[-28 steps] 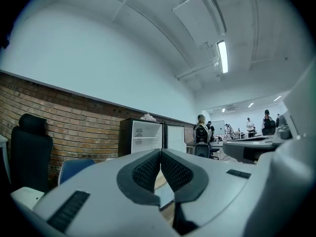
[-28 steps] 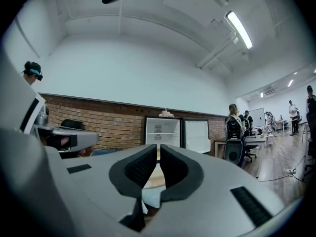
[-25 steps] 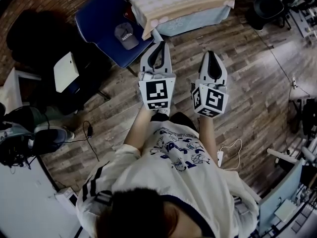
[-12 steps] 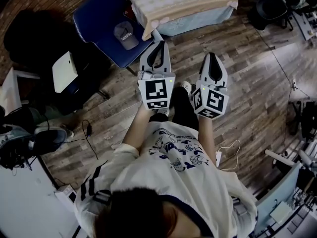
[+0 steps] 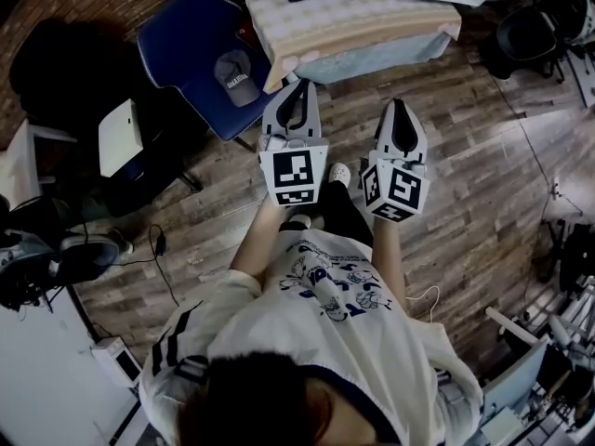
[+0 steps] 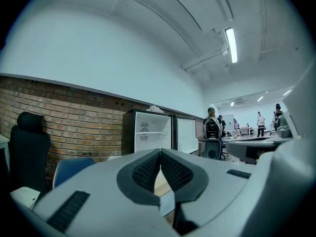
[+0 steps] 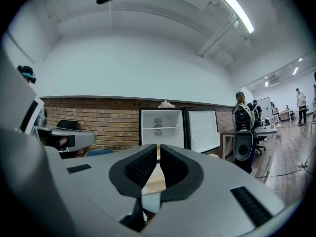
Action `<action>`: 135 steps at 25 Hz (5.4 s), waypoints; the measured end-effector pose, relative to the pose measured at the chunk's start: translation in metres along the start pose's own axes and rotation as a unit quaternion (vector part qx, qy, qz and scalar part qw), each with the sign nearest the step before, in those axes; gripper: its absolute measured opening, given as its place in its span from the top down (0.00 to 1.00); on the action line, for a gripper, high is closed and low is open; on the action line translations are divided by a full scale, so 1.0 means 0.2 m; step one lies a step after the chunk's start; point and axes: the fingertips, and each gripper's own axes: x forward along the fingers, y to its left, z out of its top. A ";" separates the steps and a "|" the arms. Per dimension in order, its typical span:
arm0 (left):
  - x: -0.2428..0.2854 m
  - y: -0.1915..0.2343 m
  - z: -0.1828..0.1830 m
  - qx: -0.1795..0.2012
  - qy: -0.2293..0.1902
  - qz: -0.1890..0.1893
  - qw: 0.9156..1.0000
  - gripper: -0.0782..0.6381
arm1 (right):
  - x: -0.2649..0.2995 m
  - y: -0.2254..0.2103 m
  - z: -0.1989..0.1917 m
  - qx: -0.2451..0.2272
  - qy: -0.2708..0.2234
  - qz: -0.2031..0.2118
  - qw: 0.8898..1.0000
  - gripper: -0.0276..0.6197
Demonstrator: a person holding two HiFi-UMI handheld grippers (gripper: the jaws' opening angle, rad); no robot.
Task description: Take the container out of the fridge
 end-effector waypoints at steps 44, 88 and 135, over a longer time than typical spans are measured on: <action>1.59 -0.02 0.01 -0.038 0.039 0.089 0.995 0.87 | 1.60 -0.60 0.00 0.009 0.048 0.097 0.994 0.89; 2.54 0.50 -0.40 -0.179 0.174 0.170 0.953 0.87 | 2.82 -0.42 -0.22 0.018 0.133 0.171 0.976 0.89; 2.95 0.60 -1.01 -0.267 0.288 0.302 0.869 0.79 | 3.14 -0.46 -0.41 -0.007 0.189 0.300 0.935 0.89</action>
